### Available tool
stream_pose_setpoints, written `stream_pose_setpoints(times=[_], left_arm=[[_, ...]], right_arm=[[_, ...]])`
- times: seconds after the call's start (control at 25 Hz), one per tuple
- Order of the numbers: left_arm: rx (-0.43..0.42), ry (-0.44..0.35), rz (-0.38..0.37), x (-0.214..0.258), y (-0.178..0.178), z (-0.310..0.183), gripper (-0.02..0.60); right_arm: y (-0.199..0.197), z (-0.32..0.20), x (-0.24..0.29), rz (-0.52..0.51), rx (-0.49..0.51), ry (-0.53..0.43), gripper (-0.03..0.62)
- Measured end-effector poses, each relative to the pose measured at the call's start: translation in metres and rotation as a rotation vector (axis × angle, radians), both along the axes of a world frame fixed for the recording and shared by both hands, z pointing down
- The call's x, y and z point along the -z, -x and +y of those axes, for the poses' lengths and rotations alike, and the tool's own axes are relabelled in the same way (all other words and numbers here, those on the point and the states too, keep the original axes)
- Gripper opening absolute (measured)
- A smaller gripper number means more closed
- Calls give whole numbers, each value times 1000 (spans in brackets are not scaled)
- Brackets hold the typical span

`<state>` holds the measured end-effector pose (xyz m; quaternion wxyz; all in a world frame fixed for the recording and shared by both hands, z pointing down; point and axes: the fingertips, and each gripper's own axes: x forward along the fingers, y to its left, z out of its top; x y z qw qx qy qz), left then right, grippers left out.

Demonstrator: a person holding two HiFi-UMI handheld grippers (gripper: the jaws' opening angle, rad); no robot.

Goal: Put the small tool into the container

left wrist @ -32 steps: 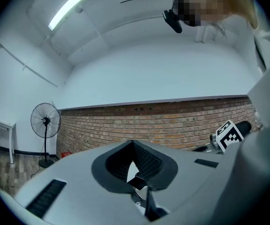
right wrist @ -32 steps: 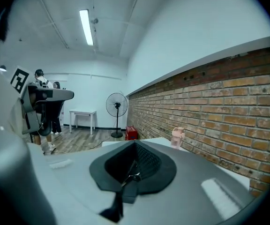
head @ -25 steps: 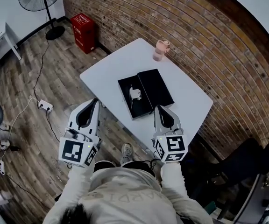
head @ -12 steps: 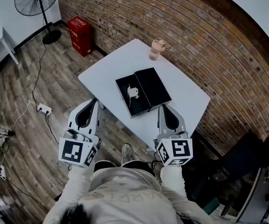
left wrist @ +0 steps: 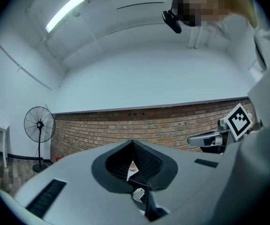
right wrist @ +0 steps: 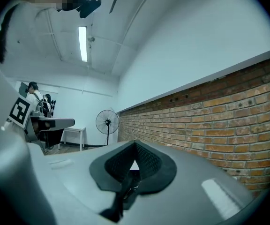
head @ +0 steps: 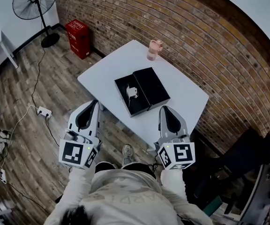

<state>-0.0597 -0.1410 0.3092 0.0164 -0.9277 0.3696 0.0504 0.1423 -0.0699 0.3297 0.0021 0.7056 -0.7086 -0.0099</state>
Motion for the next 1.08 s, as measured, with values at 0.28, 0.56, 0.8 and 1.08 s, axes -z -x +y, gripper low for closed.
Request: stream_pose_setpoints(times=[0.28,0.56,0.8,1.08], left_arm=[[-11,-3,3,-1,4,12,6],[-10,-6,4,1,11,21,6],[-11,-7,4,2,17,26,6],[-18,-8,6,0,19,30,6]], right_arm=[[4,16,10,-2,-14,-32,11],[13,25,11,-5,-13,-38,11],[19,29,13,-8,-12,-44,11],[24,35,10,-6,-6,-41,11]])
